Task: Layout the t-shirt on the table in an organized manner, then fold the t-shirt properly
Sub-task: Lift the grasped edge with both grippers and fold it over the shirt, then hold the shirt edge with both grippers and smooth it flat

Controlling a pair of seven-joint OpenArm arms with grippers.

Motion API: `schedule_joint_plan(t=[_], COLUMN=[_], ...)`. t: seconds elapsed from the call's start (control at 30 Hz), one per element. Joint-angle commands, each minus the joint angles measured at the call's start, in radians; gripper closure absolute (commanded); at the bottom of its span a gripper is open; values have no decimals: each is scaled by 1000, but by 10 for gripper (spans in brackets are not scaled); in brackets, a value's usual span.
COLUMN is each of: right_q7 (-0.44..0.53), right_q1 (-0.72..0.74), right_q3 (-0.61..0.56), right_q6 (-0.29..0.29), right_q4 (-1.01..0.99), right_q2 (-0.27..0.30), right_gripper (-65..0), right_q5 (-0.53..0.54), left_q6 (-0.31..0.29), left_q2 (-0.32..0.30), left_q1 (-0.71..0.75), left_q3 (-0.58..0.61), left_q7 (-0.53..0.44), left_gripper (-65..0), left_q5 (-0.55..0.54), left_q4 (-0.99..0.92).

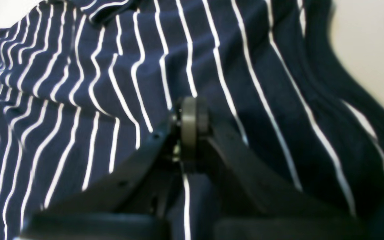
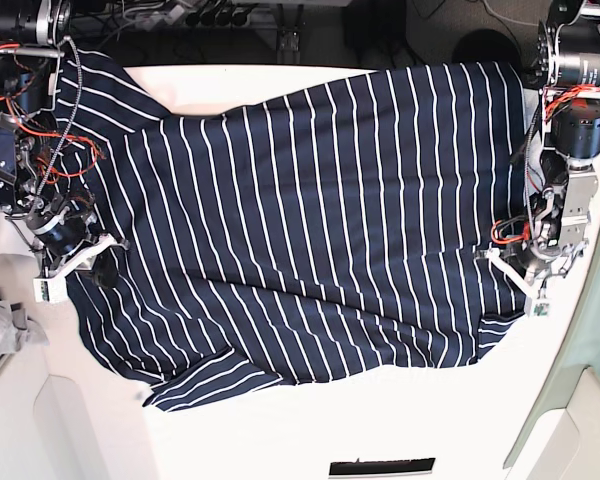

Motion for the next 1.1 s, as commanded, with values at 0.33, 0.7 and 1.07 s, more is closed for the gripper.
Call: schedule_joint_plan(t=[0.33, 0.7, 1.07], right_q7=[-55, -54, 10], right_q1=[-40, -199, -226], right_q3=[4, 5, 45], right_q6=[8, 8, 10], right_q4=[20, 20, 152], right_q2=[46, 111, 113], right_gripper=[0, 0, 0], right_q5=[-17, 50, 101], left_q6=[-3, -3, -5], left_q2=[68, 83, 45], left_q1=[-179, -216, -307], left_q3=[-1, 165, 297], left_q7=[40, 47, 172], left_gripper=[0, 0, 0], left_q5=[2, 2, 0], left_q4=[-173, -182, -149])
